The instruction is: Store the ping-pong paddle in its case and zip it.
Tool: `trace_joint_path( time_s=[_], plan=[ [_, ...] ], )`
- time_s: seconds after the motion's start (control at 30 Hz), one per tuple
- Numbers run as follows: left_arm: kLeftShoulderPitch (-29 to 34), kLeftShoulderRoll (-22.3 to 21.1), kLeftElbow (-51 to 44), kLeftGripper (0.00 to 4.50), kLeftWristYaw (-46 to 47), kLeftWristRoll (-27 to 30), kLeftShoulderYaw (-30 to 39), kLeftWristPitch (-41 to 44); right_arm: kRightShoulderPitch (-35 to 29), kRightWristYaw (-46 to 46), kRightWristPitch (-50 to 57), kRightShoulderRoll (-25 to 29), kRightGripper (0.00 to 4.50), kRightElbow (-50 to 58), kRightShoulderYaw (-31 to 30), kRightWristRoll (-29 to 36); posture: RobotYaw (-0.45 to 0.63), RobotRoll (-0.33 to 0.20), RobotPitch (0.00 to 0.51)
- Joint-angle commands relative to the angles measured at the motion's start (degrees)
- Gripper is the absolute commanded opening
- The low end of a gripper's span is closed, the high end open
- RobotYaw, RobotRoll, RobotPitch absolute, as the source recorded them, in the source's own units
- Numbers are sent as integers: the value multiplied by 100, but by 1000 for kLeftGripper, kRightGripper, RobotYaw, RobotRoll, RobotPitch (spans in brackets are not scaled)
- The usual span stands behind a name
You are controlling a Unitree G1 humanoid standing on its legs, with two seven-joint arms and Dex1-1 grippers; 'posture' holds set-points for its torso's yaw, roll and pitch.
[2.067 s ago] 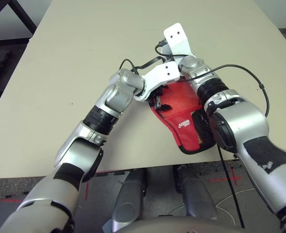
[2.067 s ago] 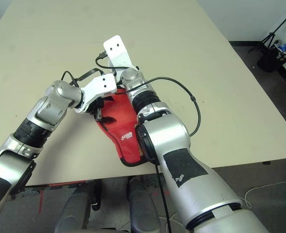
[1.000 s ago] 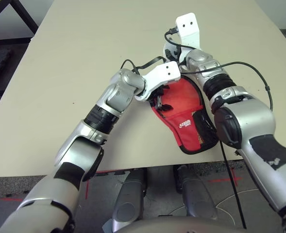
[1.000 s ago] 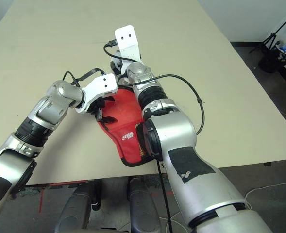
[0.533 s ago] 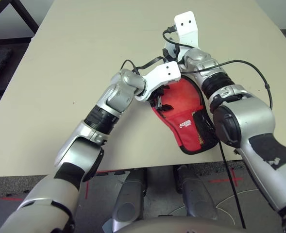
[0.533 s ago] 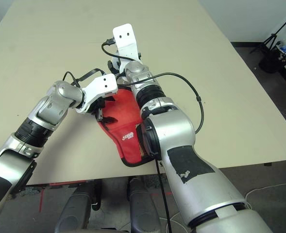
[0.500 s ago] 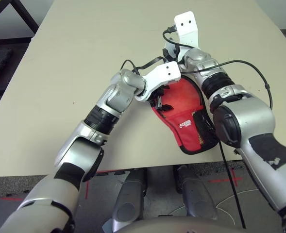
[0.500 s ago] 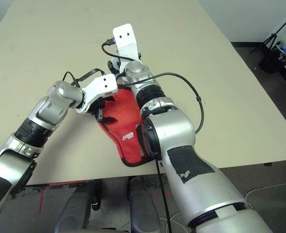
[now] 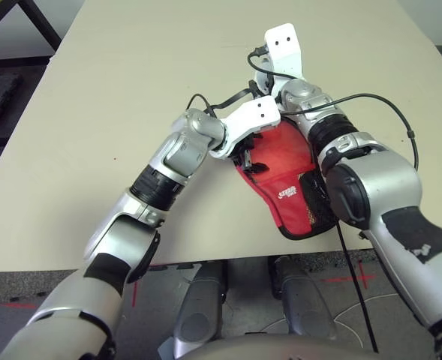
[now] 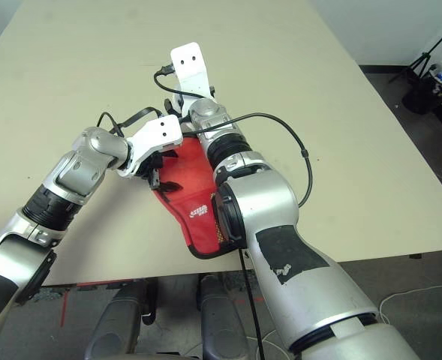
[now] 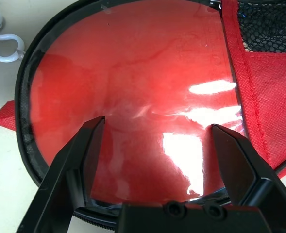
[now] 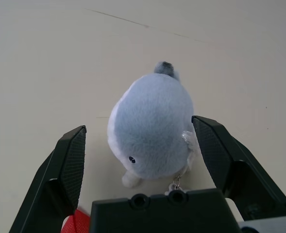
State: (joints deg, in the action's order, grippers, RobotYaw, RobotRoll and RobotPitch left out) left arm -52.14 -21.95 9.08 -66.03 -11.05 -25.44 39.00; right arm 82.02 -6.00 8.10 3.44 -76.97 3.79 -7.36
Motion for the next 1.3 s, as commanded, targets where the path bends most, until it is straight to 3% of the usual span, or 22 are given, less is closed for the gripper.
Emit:
trace_joint_path(
  time_s=[0.03, 0.5, 0.97, 1.3],
  plan=[
    [308, -67, 87, 4500, -88, -6, -420, 186, -141, 18, 87, -24, 4485, -107, -11, -90, 248, 0, 250],
    [404, -135, -139, 4500, -22, 46, -476, 380, -280, 15, 174, -57, 4485, -124, 3, -227, 280, 0, 242],
    [485, -222, -343, 4500, 51, 107, -476, 566, -353, 164, 54, -32, 124, -136, -173, -537, 311, 0, 244],
    [446, -230, -306, 4500, 117, 188, -506, 584, -142, 304, 8, 131, 55, -76, -62, -429, 281, 0, 248]
  ],
)
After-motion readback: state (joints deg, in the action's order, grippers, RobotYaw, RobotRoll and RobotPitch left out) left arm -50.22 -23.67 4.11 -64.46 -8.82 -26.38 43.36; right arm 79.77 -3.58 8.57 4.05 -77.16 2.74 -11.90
